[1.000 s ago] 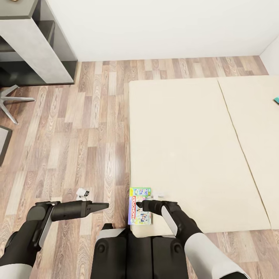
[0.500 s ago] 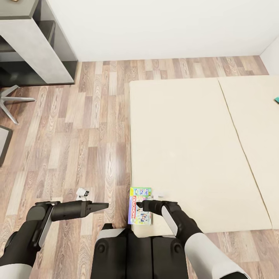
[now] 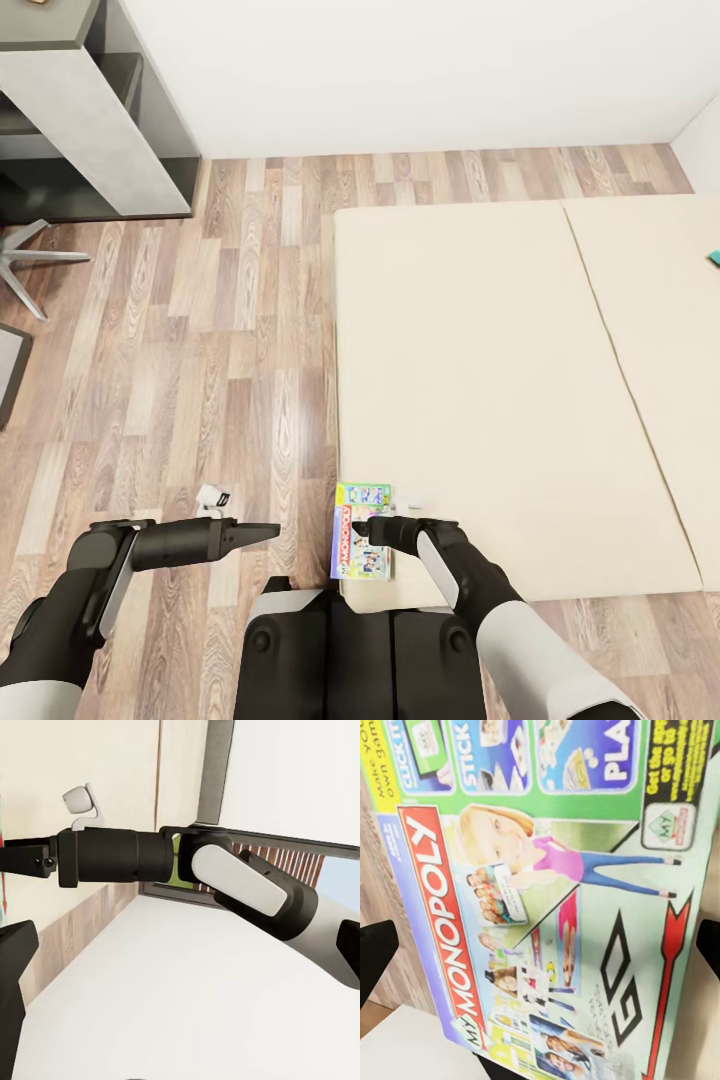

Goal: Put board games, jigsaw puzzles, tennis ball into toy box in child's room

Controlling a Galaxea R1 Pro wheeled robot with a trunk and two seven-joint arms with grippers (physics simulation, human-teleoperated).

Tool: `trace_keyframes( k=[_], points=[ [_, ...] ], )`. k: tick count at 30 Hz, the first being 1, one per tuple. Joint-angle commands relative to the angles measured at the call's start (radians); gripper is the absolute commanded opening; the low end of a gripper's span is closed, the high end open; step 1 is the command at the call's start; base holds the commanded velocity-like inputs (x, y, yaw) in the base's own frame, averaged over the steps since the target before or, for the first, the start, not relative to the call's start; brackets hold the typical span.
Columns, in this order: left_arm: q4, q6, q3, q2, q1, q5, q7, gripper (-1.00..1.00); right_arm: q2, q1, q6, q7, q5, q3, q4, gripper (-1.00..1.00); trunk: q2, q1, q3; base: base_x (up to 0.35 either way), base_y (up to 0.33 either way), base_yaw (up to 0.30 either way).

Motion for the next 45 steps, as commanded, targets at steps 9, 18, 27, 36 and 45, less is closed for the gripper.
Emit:
trace_keyframes(
  k=[9,18,27,36,45],
  points=[
    [0.0,0.011,0.0,0.002,0.0,-0.001,-0.004,1.0,0.001,0.0,0.005,0.0,-0.002,0.002,-0.002,1.0,-0.001,0.001,-0.001,0.0,0.061,0.0],
    [0.0,0.011,0.0,0.002,0.0,-0.001,-0.004,1.0,0.001,0.0,0.006,0.0,-0.002,0.001,-0.003,1.0,-0.001,0.001,-0.001,0.0,0.002,0.0],
    [0.0,0.011,0.0,0.002,0.0,-0.001,-0.004,1.0,0.001,0.0,0.005,0.0,-0.002,0.001,-0.003,1.0,-0.001,0.001,-0.001,0.0,0.0,0.0],
    [0.0,0.011,0.0,0.002,0.0,-0.001,-0.004,1.0,0.001,0.0,0.005,0.0,-0.002,0.001,-0.003,1.0,-0.001,0.001,-0.001,0.0,0.011,0.0],
    [0.0,0.011,0.0,0.002,0.0,-0.001,-0.004,1.0,0.001,0.0,0.005,0.0,-0.002,0.001,-0.003,1.0,-0.001,0.001,-0.001,0.0,0.036,0.0]
  ],
)
